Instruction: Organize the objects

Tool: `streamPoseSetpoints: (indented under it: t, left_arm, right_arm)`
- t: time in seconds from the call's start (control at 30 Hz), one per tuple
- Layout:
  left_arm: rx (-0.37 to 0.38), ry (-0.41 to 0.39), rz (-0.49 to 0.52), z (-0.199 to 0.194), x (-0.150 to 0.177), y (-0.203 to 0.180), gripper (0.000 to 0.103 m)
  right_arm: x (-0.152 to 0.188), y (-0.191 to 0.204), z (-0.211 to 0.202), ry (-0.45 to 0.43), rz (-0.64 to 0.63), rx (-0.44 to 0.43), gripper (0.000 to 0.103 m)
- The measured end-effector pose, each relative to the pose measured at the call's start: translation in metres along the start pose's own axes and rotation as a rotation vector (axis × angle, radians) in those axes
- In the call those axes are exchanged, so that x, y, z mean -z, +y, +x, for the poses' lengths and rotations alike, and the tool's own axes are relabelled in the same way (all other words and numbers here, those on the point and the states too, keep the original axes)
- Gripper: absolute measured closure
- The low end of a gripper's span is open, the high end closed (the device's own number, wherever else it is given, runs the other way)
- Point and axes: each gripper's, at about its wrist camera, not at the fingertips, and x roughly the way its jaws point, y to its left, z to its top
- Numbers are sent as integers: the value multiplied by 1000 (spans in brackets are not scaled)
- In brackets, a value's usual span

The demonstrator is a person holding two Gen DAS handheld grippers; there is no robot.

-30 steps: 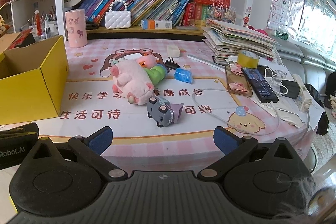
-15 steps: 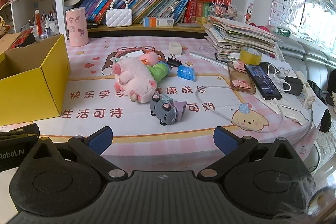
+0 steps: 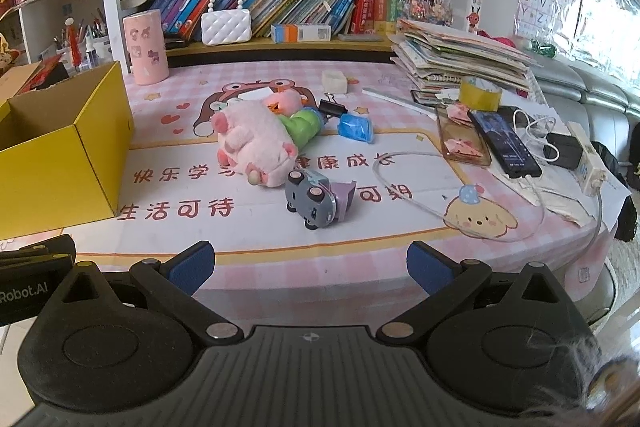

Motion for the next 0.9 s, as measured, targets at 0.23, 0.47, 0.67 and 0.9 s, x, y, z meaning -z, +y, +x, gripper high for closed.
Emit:
streamPoseSetpoints:
  t: [0.23, 0.47, 0.67, 0.9]
  left_arm:
    - [22, 18, -14, 6, 0, 0, 0]
    - [28, 26, -25, 11, -2, -3, 0]
    - [8, 21, -48, 19, -12, -10, 0]
    - [-7, 44, -77, 32, -24, -27, 0]
  right_arm:
    - [-1, -2, 2, -2, -1, 3, 0]
    - [-6, -6, 9, 4, -4, -10, 0]
    - [-20, -12, 23, -7, -23, -46, 0]
    - [-39, -28, 46, -7, -53, -98, 1]
